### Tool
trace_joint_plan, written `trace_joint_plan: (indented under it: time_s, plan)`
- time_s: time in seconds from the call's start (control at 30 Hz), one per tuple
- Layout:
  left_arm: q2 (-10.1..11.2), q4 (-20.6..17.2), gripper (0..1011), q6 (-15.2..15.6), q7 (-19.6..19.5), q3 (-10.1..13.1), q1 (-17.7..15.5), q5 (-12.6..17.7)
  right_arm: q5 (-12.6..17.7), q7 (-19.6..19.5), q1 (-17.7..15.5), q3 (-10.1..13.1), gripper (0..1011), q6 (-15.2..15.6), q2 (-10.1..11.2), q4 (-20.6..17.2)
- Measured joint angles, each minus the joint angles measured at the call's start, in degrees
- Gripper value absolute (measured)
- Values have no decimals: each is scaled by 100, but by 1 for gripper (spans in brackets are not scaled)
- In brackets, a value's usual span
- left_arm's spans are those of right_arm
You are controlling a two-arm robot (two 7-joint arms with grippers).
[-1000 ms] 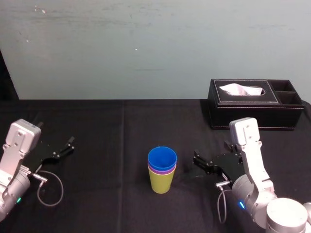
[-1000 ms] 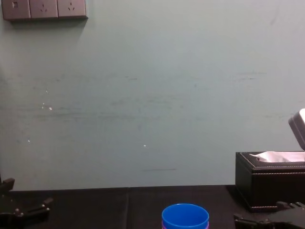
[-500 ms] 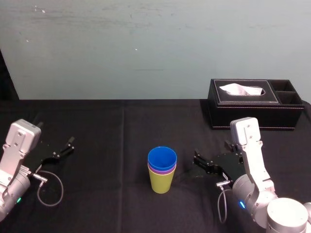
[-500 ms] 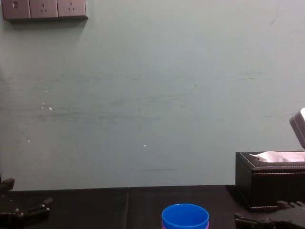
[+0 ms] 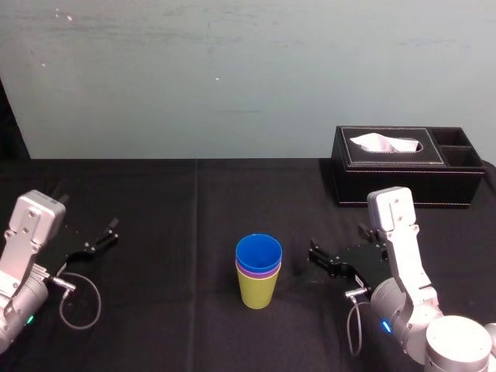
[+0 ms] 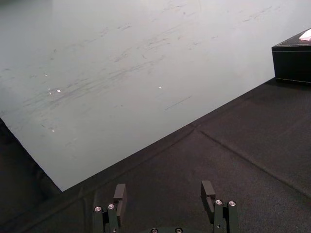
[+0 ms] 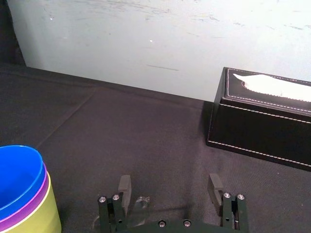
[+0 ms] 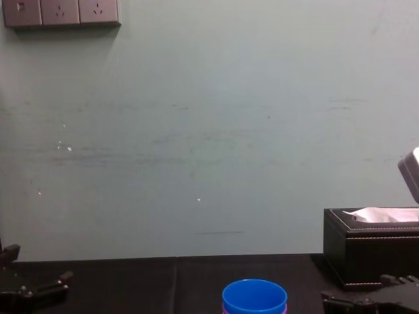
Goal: Stack the three plastic cups sequentially using one hand.
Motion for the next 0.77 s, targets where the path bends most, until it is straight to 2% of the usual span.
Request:
trace_joint_plan:
  time_s: [0.77]
  plan:
    - [0,0,1000,0,0,0,0,0,-1,0,0,0,1000,0,0,0]
